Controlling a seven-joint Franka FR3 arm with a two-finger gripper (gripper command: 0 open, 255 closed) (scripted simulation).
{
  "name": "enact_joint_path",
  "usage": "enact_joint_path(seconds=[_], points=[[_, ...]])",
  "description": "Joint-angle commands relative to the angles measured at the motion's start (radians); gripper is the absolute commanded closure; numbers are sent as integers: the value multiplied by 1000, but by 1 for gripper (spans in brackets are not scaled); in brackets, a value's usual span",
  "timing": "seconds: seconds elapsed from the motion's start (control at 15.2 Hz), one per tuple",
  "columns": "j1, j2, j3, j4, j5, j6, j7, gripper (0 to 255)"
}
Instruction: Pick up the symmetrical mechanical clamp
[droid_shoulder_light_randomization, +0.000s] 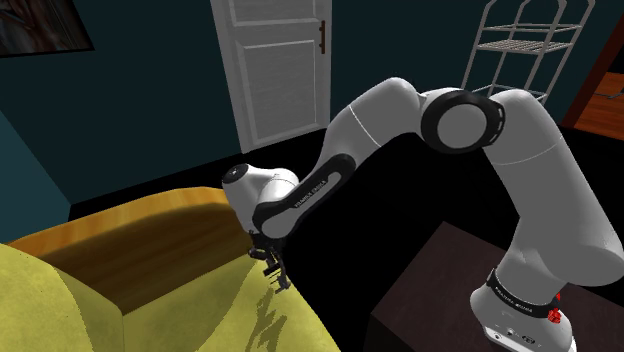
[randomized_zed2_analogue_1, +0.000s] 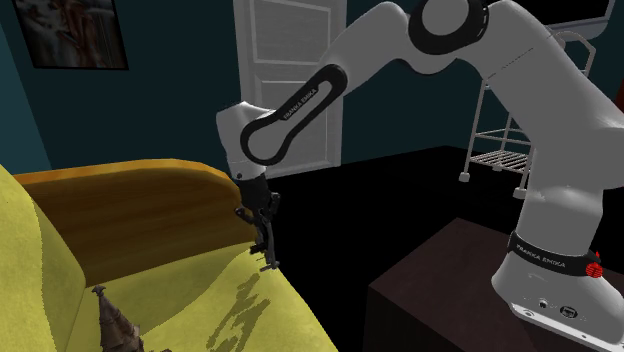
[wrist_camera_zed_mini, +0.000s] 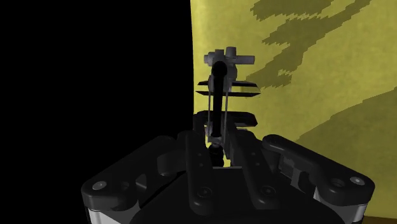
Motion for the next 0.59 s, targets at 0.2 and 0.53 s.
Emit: enact_joint_path(seconds=[0.2,0.53], points=[[-8,-45,12,-2,17,-41,-12,255],[-14,-78,22,3,31,-77,-23,255]])
